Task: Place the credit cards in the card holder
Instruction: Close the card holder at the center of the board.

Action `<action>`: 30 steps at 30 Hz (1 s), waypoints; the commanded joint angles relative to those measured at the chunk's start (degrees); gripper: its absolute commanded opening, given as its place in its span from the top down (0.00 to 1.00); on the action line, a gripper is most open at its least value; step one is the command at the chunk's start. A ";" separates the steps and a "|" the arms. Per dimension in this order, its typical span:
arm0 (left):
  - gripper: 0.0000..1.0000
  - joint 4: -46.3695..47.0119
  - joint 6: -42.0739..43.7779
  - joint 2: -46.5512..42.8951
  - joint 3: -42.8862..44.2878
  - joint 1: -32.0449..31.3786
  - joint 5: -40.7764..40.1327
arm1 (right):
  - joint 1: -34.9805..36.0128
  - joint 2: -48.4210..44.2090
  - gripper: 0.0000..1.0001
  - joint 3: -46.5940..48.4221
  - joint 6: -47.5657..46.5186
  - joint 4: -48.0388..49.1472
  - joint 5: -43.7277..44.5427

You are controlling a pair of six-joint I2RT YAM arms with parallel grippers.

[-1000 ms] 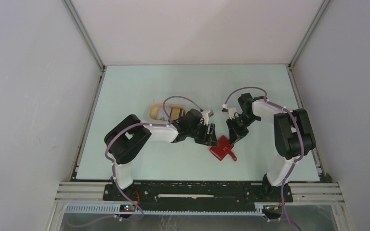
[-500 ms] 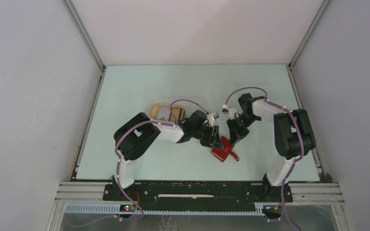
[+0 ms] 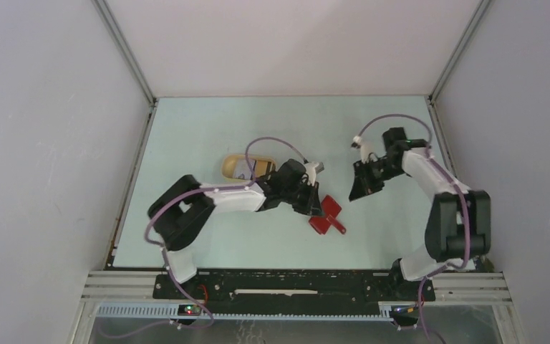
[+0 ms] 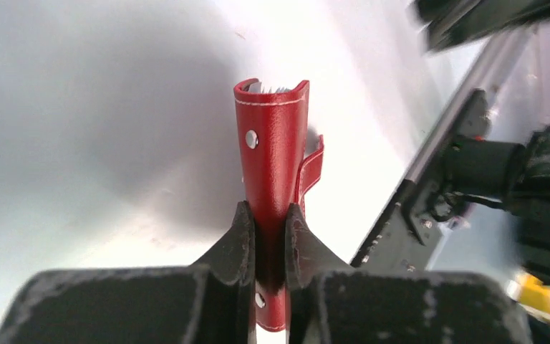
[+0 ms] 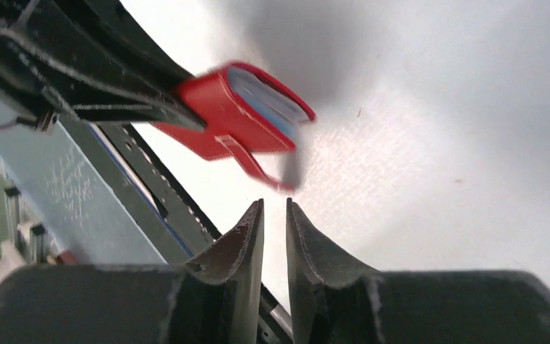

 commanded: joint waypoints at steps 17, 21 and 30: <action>1.00 -13.90 52.37 1.54 10.46 -16.93 -83.50 | -12.15 -11.65 0.73 2.59 -4.38 -1.17 -13.85; 1.00 -17.01 48.98 3.48 12.56 -19.57 -77.24 | -12.24 -10.88 0.73 2.58 -4.29 -1.07 -13.52; 0.57 -23.26 32.93 5.03 11.35 -20.30 -59.15 | -12.24 -9.57 0.73 2.58 -4.33 -1.04 -13.71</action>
